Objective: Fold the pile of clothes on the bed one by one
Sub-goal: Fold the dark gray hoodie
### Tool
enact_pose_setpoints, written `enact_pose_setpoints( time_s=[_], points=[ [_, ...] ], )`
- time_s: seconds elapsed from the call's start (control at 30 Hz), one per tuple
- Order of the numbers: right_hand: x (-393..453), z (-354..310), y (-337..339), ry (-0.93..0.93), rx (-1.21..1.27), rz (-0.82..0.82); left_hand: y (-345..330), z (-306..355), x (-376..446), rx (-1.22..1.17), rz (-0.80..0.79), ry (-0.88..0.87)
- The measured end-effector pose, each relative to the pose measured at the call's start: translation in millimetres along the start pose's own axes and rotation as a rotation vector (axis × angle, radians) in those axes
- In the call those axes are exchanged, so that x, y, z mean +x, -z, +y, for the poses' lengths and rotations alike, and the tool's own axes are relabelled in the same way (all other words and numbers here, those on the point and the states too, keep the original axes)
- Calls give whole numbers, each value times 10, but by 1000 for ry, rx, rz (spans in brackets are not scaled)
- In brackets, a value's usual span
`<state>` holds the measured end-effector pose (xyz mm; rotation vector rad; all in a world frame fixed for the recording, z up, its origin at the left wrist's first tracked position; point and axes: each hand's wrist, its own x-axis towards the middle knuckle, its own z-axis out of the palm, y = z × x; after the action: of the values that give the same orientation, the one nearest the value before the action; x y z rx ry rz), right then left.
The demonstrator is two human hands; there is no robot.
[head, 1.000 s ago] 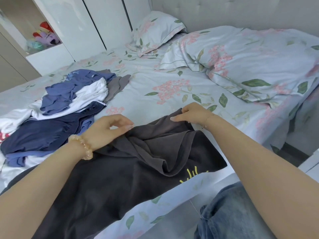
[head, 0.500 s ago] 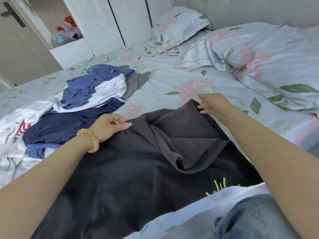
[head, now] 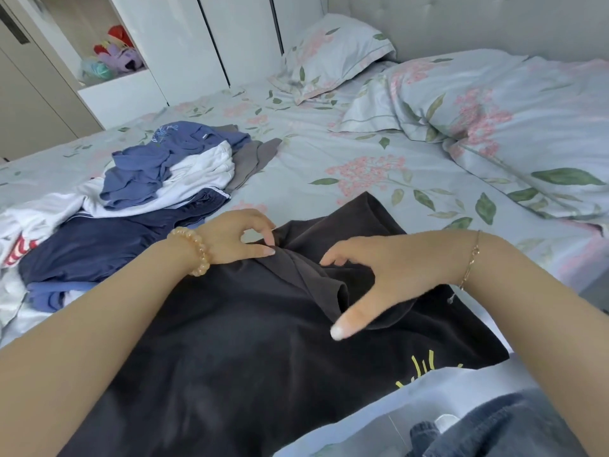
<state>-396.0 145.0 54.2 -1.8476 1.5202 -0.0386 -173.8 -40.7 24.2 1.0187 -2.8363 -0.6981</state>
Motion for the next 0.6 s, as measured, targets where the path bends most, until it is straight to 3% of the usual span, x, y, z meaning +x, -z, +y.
enact_pose_setpoints(
  time_s=[0.07, 0.17, 0.3, 0.37, 0.43, 0.5, 0.57, 0.6],
  points=[
    [82, -19, -74, 86, -64, 2, 10, -56, -28, 64, -13, -39],
    [158, 47, -73, 198, 4, 240, 24, -99, -51, -62, 47, -36],
    [194, 366, 216, 24, 659, 605, 195, -107, 29, -486, 194, 57],
    [302, 608, 360, -144, 809, 801, 255, -88, 102, -675, 201, 116],
    [438, 818, 408, -284, 727, 877, 246, -63, 185, -939, 162, 132],
    [563, 969, 386, -367, 585, 837, 161, -26, 266, -1172, 139, 124],
    [677, 1075, 340, -419, 459, 808, 58, -19, 335, -1100, 172, 217],
    [730, 1122, 321, -421, 429, 813, 8, -54, 374, -907, 203, 280]
  ],
)
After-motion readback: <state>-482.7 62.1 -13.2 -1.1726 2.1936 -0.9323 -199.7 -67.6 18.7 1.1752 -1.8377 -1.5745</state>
